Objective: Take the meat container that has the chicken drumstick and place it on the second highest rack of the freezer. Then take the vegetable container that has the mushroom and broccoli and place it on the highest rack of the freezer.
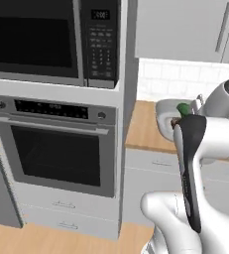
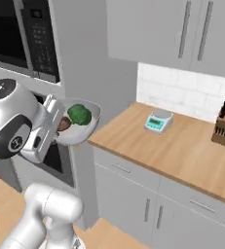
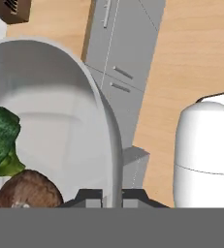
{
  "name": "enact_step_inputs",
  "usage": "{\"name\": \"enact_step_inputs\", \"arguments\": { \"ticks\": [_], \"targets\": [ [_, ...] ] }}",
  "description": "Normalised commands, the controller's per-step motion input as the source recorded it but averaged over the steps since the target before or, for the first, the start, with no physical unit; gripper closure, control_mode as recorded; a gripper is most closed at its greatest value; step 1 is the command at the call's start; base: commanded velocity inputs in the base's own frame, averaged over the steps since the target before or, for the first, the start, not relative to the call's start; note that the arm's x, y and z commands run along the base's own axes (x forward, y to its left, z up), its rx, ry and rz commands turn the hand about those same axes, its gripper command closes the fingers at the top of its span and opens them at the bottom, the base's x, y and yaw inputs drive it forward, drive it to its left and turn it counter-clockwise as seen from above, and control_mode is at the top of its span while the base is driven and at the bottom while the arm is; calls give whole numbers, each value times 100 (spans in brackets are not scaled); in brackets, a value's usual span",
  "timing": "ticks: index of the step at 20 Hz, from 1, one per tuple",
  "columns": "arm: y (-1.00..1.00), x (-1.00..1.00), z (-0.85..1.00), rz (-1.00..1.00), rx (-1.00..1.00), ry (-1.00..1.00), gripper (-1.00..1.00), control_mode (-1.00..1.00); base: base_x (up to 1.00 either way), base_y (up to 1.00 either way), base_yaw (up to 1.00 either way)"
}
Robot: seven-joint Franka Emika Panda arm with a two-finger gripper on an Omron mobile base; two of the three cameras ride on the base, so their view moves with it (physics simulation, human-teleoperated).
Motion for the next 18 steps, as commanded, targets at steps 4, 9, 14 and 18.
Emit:
{"name": "enact_step_inputs", "arguments": {
  "ticks": [4, 9, 14, 18],
  "targets": [
    [0, 0, 0, 0, 0, 0, 100, 100, -5, 15, 89],
    [0, 0, 0, 0, 0, 0, 100, 100, -15, 40, 94],
    [0, 0, 0, 0, 0, 0, 100, 100, 60, 35, 65],
    [0, 0, 0, 0, 0, 0, 100, 100, 100, 17, 41]
  ]
}}
